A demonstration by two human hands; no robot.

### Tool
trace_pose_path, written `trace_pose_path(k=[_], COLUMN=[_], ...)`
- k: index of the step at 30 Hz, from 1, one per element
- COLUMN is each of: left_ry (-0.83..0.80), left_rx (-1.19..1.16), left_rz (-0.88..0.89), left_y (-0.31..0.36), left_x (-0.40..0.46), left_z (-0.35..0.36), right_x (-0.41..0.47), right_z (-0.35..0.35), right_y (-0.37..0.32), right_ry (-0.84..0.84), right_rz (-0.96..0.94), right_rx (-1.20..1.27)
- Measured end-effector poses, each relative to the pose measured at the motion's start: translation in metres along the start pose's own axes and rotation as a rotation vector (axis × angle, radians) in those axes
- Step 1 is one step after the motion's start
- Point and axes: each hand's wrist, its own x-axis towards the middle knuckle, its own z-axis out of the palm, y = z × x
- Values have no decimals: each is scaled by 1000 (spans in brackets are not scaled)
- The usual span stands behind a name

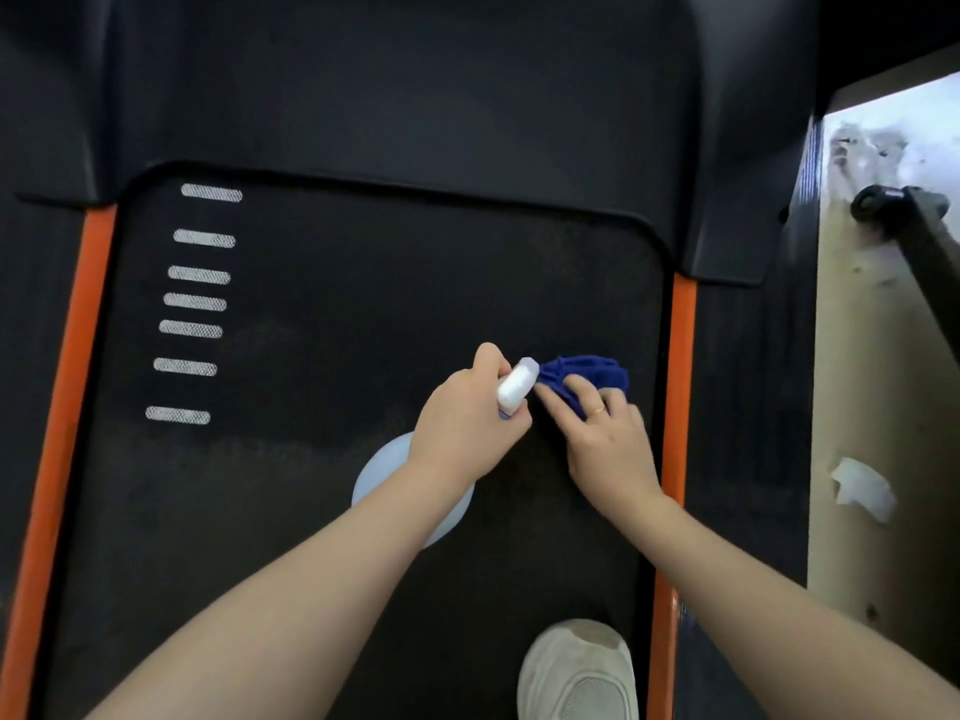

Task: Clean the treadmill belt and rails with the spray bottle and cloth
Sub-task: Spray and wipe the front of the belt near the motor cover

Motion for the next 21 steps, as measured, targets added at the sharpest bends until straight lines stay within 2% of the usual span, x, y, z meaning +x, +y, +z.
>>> trace_pose_path(k=[2,6,7,9,12,14,16,18,19,20,21], left_ry=[13,29,27,12,4,13,4,-13,-19,-17,-10], left_rx=[-14,-22,-22,-25,-21,-32,-39,-52,-62,-67,-67], left_rz=[5,18,22,25,29,29,32,18,-1,-26,-54], left_y=[-1,-1,-1,0,1,0,-5,-12,-16,-19,-22], left_x=[-1,-2,-3,-5,-6,-8,-11,-16,-20,-23,-27], left_z=[-1,3,3,2,0,-1,-1,-2,-3,-4,-6], right_x=[11,59,55,21,-31,-19,18,41,38,28,12], right_z=[-4,-10,-8,-2,3,0,-11,-12,-11,-9,-4], right_y=[12,27,22,7,-8,5,19,20,10,-4,-20], right_ry=[7,44,42,47,-39,-22,30,-42,-71,-52,-25], right_rz=[-55,263,289,255,56,-64,76,345,414,399,299], right_rx=[-40,-49,-42,-22,-26,-87,-136,-98,-59,-31,-3])
